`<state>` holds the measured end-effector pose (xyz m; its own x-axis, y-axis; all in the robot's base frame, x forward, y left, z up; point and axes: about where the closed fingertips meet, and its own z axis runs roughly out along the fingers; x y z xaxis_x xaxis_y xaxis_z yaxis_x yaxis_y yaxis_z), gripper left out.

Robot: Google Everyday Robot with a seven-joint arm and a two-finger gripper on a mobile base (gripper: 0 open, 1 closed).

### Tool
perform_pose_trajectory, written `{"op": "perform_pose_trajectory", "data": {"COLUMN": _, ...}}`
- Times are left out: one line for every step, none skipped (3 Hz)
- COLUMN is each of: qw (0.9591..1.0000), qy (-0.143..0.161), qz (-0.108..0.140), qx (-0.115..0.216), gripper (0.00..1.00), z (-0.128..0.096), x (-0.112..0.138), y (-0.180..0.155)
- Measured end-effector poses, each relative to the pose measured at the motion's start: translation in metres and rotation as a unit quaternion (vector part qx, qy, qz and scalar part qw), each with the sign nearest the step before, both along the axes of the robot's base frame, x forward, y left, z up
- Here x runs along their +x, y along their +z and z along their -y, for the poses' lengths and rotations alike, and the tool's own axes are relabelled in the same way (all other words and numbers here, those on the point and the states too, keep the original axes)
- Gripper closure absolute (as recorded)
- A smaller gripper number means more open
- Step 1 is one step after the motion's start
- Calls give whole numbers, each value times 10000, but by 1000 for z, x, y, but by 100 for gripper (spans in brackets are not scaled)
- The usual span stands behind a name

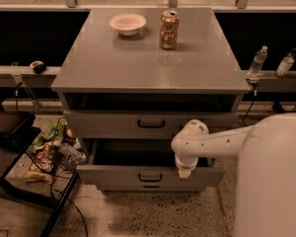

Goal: Open middle drawer

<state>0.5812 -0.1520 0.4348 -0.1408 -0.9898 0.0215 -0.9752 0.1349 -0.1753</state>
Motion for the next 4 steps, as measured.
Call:
{"op": "perform_pose_trajectory", "data": {"qw": 10000, "qy": 0, "qz": 0, "qx": 0, "gripper": 15, "z": 0, "x": 0, "y": 0}}
{"op": "perform_pose_trajectory", "data": {"qw": 10000, "qy": 0, "qz": -1, "qx": 0, "gripper": 0, "z": 0, "x": 0, "y": 0}}
{"op": "perform_pose_trajectory", "data": {"qw": 10000, "qy": 0, "qz": -1, "qx": 0, "gripper": 0, "z": 0, "x": 0, "y": 0}}
{"op": "perform_pose_trajectory", "data": {"qw": 10000, "qy": 27, "qz": -89, "qx": 6, "gripper": 0, "z": 2, "x": -16, "y": -7}}
